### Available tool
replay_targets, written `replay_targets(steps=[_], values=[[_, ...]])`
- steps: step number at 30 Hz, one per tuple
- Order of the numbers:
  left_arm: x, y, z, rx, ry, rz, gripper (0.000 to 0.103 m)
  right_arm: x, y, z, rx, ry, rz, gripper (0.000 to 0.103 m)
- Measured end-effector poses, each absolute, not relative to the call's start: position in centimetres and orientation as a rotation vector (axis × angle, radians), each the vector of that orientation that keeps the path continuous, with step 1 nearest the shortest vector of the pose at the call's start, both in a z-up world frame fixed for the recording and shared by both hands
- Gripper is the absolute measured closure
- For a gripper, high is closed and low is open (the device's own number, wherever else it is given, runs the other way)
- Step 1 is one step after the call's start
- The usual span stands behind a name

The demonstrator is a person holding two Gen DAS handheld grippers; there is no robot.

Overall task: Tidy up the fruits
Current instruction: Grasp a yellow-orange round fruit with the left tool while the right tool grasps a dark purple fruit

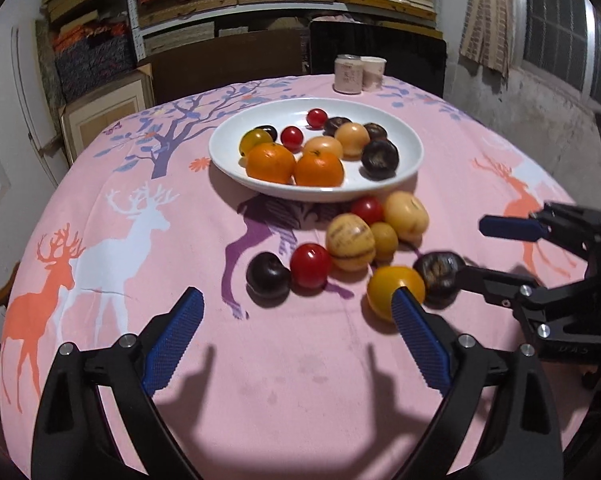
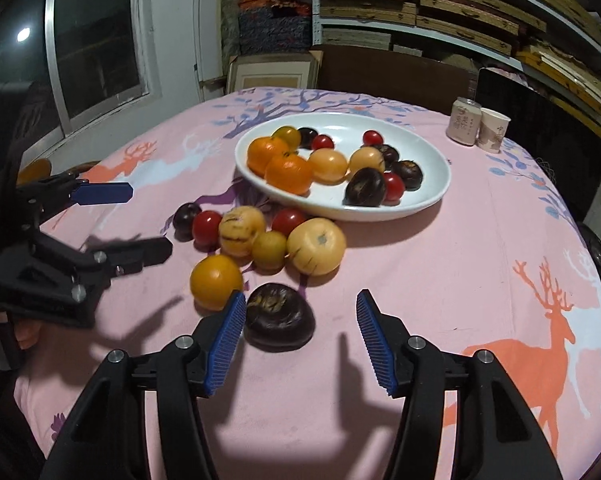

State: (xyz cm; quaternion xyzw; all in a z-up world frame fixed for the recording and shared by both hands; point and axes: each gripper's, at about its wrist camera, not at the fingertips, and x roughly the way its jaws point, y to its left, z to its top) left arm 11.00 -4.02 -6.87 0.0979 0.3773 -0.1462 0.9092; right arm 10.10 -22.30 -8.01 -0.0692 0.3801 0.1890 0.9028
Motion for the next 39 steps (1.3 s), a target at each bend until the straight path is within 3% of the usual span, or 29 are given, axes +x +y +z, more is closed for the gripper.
replay_targets(steps=[7,11,24,26,27,28,31,33,39], values=[[10.2,-3.7,-7.5,0.183,0.795,-0.295,0.01,10.8,-20.5,-9.2,-0.204,0.845,0.371,0.046],[10.5,-3.7,-7.8,0.179,0.812,-0.283,0.01,12.0,-20.2,-10.4,-0.184,0.924,0.381,0.056],[11.0,-9.6,-8.1,0.293,0.808,-0.263,0.01,10.6,-28.3,-8.4,0.133,0.79,0.246,0.057],[11.3,-10.2,-8.5,0.302,0.809,-0.256,0.023,10.4,-28.8,-8.2,0.145,0.775,0.24,0.057],[11.6,-10.2,-8.7,0.299,0.828,-0.263,0.038,10.2,-28.8,-8.0,0.145,0.769,0.242,0.057],[12.0,-10.1,-8.9,0.276,0.855,-0.281,0.046,10.2,-28.8,-8.0,0.145,0.763,0.247,0.057],[12.5,-10.0,-9.4,0.248,0.888,-0.298,0.059,10.2,-28.8,-8.0,0.139,0.761,0.258,0.057],[12.6,-9.9,-9.5,0.245,0.891,-0.301,0.065,10.5,-28.9,-8.1,0.142,0.765,0.263,0.057],[12.4,-9.9,-9.4,0.225,0.88,-0.323,0.065,10.5,-29.3,-8.2,0.166,0.771,0.262,0.057]])
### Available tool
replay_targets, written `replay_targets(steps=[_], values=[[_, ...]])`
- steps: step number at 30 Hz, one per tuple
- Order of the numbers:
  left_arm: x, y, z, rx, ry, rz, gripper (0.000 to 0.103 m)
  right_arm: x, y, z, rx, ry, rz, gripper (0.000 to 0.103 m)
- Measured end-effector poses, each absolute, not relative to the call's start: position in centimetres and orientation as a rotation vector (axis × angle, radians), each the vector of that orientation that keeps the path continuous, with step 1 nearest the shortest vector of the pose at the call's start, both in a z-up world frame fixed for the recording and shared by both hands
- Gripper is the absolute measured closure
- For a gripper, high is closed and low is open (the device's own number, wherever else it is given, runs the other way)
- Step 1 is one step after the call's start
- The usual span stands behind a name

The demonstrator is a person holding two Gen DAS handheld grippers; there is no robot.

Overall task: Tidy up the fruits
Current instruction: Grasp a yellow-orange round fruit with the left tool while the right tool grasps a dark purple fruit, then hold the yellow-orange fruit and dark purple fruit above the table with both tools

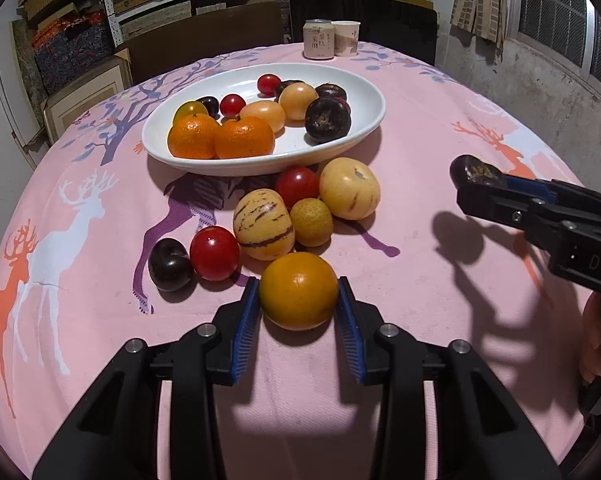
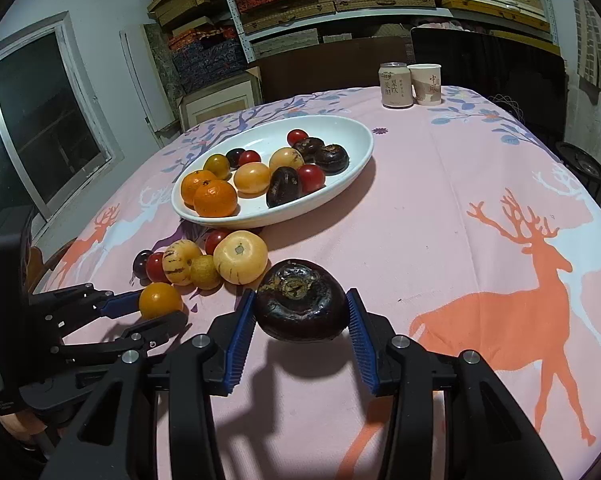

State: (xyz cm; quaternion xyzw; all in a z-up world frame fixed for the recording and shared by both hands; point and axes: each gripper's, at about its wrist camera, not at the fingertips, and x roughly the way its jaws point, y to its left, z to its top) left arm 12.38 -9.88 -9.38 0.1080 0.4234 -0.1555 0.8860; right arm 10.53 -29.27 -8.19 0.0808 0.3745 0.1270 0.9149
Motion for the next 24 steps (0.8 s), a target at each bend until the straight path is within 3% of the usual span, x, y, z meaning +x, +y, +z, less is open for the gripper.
replay_targets(steps=[24], values=[[13.7,-8.6,-10.0,0.14,0.932,-0.33,0.064,10.2,-28.9,-7.9,0.132,0.748,0.263,0.057]])
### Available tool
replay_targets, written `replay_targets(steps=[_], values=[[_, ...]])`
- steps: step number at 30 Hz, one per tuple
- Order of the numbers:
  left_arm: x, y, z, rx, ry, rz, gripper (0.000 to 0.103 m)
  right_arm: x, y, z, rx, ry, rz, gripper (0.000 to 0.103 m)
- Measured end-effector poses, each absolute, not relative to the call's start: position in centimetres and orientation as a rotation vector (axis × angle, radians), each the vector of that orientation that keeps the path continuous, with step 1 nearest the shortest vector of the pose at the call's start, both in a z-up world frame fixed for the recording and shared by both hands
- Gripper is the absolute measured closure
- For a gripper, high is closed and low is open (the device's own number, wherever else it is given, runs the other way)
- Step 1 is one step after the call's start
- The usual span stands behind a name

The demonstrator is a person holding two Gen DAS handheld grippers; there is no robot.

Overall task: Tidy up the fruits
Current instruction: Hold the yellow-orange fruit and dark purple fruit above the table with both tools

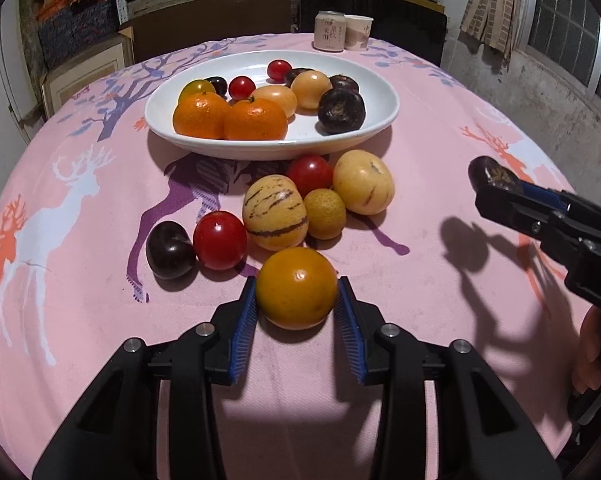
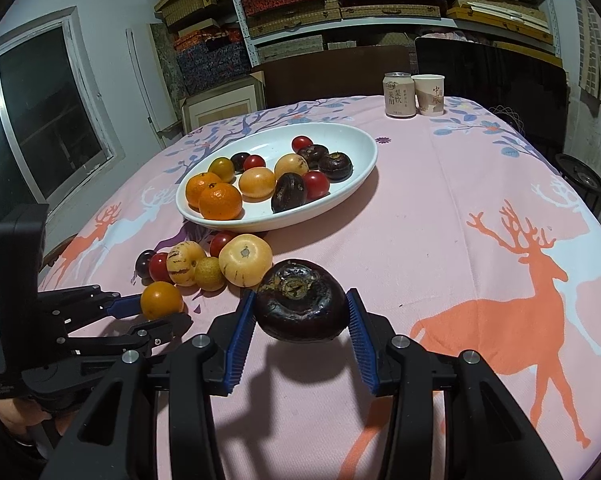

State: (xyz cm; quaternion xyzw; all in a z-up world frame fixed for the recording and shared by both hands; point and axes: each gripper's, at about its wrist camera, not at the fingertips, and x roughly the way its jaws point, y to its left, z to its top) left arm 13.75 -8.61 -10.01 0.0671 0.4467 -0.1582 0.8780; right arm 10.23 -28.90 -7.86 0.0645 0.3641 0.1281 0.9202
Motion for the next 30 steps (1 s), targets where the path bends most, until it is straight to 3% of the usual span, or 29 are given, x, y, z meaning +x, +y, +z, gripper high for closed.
replay_targets(steps=[30], values=[[11.7,-7.5,-8.1,0.077,0.838,-0.349,0.067,9.0,-28.7,-7.1,0.137,0.72,0.286,0.057]])
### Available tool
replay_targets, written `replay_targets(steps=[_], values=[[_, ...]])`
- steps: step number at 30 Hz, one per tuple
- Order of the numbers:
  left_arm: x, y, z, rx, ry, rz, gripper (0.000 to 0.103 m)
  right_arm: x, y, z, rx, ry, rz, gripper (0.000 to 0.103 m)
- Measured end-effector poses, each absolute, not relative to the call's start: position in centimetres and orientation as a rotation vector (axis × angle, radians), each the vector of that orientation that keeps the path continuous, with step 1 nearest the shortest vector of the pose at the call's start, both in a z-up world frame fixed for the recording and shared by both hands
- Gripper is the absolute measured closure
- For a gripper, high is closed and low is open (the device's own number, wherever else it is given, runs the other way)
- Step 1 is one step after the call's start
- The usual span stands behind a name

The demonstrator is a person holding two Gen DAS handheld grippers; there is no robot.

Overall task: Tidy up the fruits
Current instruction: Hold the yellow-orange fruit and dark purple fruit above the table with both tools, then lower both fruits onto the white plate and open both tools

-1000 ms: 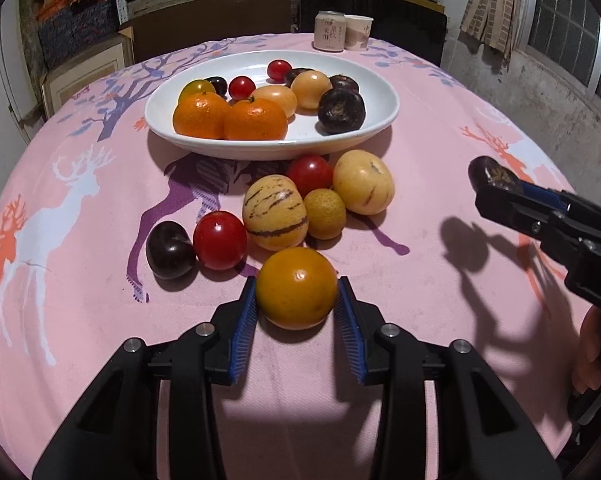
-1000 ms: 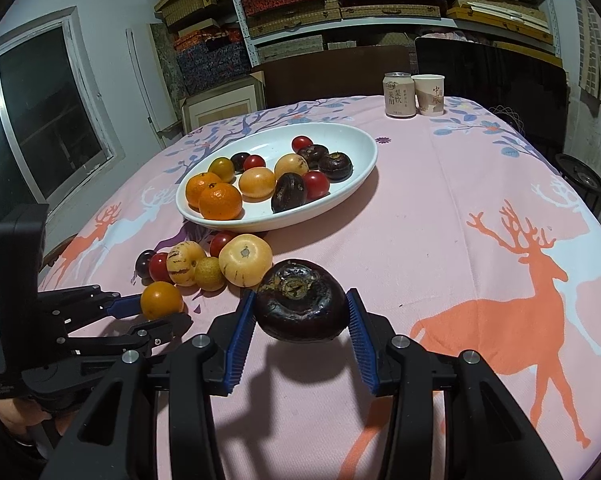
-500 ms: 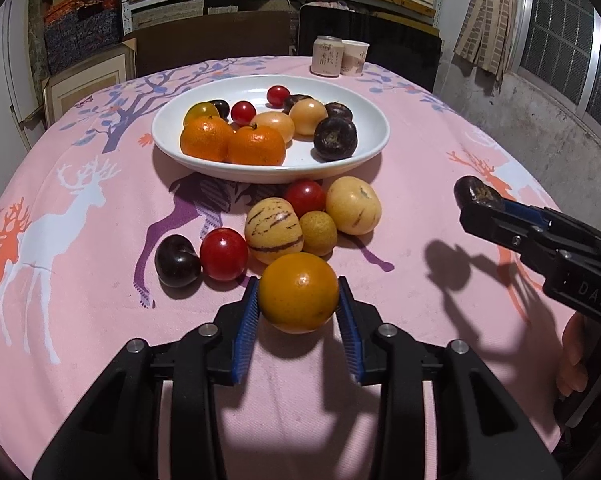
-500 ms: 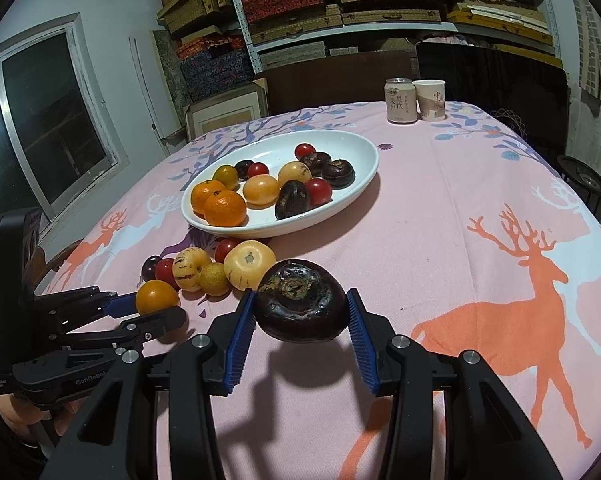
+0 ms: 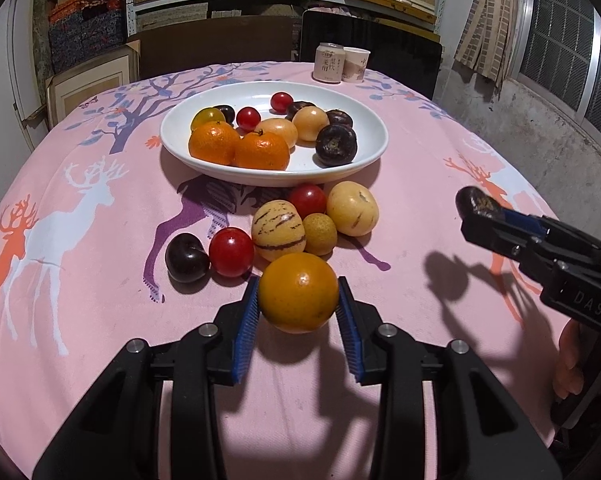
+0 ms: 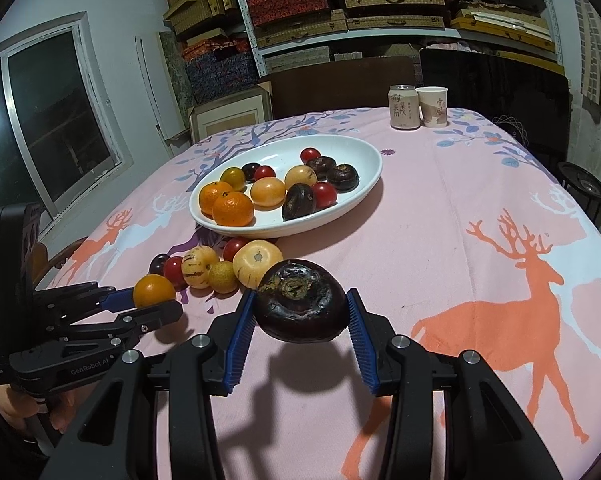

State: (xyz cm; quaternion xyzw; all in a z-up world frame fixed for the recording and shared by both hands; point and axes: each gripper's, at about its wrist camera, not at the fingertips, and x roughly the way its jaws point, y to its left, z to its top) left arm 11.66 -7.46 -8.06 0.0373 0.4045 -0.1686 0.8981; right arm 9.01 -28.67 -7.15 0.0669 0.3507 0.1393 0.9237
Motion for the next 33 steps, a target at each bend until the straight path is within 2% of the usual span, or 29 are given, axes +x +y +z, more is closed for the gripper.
replay_targets(steps=[9,17,21,27,29,31,33], values=[[11.7,-6.7,-5.8,0.078,0.813,-0.374,0.067,9.8,-27.7,-5.9,0.098,0.747,0.319,0.057],[19.4,-6.1,0.1,0.085,0.746,-0.348,0.066,17.6,-28.2,-0.7,0.123,0.733,0.329,0.057],[24.6,-7.2,0.0,0.082,0.78,-0.346,0.066,23.6,-27.7,-0.7,0.163,0.789,0.332,0.057],[30.3,-9.0,-3.4,0.086,0.873,-0.332,0.066,30.9,-26.4,-3.6,0.213,0.88,0.338,0.056],[31.2,-8.8,-4.1,0.079,0.886,-0.317,0.059,31.9,-25.9,-4.4,0.215,0.881,0.334,0.056],[31.0,-8.4,-4.1,0.072,0.87,-0.302,0.044,32.0,-25.9,-4.7,0.232,0.877,0.345,0.056],[30.2,-7.8,-3.6,0.067,0.844,-0.298,0.039,31.2,-26.0,-4.5,0.23,0.864,0.353,0.055]])
